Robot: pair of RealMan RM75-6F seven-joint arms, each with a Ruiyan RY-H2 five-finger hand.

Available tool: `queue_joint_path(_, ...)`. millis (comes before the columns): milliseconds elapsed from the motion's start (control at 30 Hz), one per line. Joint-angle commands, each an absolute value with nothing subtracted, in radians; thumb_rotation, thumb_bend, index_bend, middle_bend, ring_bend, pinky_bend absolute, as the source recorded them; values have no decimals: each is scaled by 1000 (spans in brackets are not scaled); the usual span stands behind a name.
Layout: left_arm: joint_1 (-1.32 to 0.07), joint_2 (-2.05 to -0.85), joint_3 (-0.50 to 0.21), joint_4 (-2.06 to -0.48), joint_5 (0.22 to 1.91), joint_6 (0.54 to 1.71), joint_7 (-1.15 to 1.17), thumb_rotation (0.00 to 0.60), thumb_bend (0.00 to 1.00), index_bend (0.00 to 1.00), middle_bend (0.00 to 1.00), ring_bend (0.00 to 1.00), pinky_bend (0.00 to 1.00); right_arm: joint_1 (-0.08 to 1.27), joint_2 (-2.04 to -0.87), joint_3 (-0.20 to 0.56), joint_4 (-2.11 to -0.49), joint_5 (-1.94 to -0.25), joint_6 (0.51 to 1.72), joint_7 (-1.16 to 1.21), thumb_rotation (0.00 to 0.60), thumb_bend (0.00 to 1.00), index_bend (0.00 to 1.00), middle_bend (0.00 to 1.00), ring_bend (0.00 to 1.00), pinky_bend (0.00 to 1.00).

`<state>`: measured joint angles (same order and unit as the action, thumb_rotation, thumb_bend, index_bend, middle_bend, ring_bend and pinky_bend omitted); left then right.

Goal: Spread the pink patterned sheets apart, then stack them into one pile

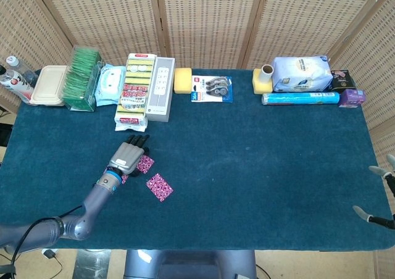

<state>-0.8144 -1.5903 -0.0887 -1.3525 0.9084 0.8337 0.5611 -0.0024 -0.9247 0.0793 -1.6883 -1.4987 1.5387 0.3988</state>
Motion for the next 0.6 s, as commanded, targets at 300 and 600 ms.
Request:
queue_joint_path(300,-829,-1544,-85,-1441,869,858,616,600,226,350,0,0,49,-4,-925,78,-1689,-1501,1542,400,600,0,207,0,0,0)
queue_joint_path(600,-879,-1499,-79,-1615,745,912,753,600,225,352,0,0,49,-7,-922,78,-1688,-1503,1546,410,600,0,207,0,0,0)
